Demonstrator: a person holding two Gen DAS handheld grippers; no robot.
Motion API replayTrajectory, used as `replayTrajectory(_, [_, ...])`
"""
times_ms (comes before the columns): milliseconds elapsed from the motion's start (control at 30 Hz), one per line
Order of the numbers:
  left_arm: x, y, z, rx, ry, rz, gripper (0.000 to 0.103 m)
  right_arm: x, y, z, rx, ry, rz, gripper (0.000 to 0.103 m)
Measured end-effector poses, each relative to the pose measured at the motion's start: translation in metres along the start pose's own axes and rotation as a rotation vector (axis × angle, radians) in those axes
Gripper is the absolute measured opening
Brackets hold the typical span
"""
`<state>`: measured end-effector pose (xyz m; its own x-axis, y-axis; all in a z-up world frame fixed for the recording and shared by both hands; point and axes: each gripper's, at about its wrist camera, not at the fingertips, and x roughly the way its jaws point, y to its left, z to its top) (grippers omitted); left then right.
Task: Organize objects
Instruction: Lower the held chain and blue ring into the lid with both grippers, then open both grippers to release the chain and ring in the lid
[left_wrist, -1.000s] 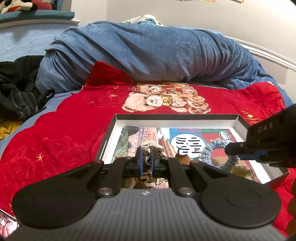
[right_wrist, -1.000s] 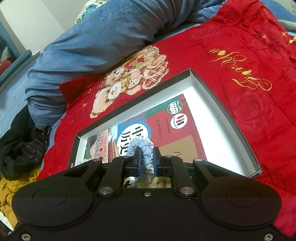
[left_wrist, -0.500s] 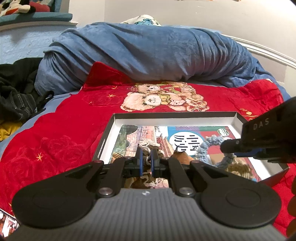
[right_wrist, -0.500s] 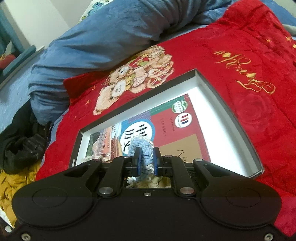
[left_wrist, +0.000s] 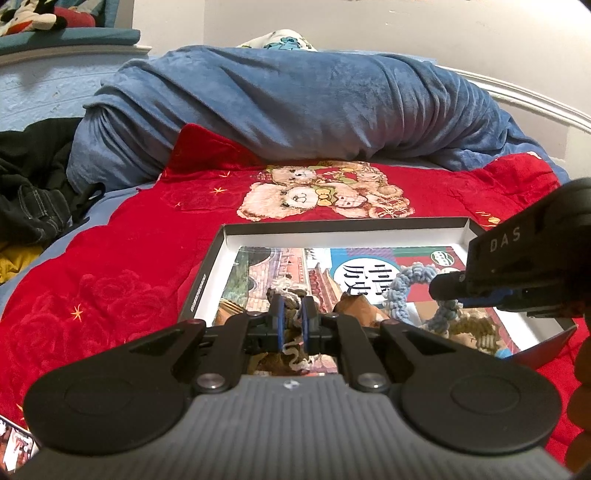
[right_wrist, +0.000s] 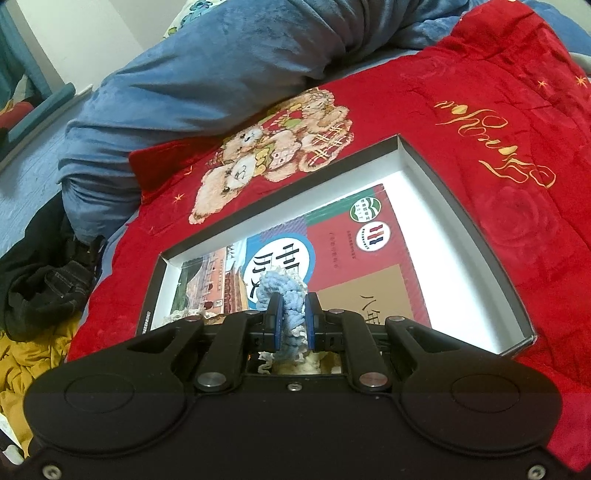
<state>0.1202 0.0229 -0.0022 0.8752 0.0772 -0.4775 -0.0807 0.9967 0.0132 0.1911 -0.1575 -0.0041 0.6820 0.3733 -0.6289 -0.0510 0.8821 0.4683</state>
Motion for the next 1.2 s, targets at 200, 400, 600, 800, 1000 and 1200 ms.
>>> replayTrajectory(200, [0.0002, 0.0002, 0.0, 0.003, 0.0, -0.001, 0.014, -0.0007, -0.0008, -0.0012, -0.004, -0.001, -0.001, 0.013])
replayTrajectory(400, [0.0007, -0.0012, -0.0016, 0.009, 0.003, 0.004, 0.014, -0.0001, -0.0022, -0.0023, 0.003, 0.008, 0.0, 0.013])
replayTrajectory(600, [0.0002, -0.0025, -0.002, 0.014, 0.001, 0.005, 0.015, 0.0004, -0.0035, -0.0018, 0.004, 0.009, -0.012, 0.013])
replayTrajectory(800, [0.0013, -0.0028, -0.0018, 0.018, 0.005, 0.008, 0.016, 0.0002, -0.0047, -0.0029, 0.0, 0.012, -0.021, 0.013])
replayTrajectory(1000, [0.0018, -0.0032, -0.0015, 0.025, 0.01, 0.004, 0.016, 0.0016, -0.0041, -0.0036, -0.001, 0.02, -0.03, 0.013])
replayTrajectory(1200, [0.0035, -0.0055, -0.0028, 0.041, 0.008, 0.032, 0.023, 0.0028, -0.0028, -0.003, -0.002, 0.027, -0.034, 0.013])
